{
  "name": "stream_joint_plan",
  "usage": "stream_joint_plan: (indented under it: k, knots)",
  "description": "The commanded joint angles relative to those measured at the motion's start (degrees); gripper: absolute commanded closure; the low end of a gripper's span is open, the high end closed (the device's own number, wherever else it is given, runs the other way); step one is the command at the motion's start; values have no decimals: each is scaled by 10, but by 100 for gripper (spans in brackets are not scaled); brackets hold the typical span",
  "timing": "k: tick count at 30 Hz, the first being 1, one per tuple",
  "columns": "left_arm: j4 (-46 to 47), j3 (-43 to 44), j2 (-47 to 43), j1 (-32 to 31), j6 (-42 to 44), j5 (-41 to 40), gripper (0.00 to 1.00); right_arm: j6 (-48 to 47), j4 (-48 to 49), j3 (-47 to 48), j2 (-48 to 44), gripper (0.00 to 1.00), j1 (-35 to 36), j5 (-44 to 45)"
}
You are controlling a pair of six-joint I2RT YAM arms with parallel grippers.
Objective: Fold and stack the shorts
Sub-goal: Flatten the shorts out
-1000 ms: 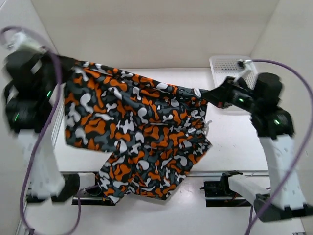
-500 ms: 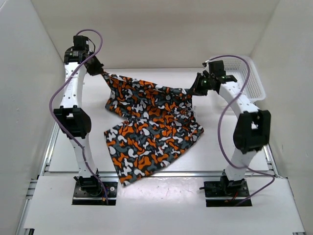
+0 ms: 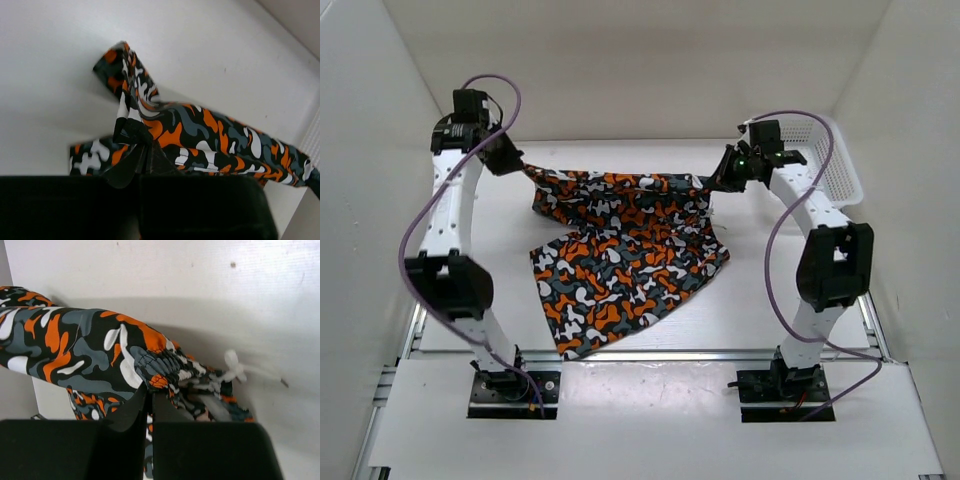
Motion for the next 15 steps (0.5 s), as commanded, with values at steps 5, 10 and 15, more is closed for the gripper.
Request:
stream_joint_plan:
  k: [5, 10, 15]
  knots:
    - [11, -279, -309, -11, -9, 0, 90, -29, -53, -91, -141, 100, -18, 58]
    - [-7, -469, -494, -24, -39, 12, 90, -46, -70, -186, -246, 100, -18, 64]
    - [-28, -602, -610, -47, -74, 11, 90, -47, -82, -287, -343, 100, -18, 89]
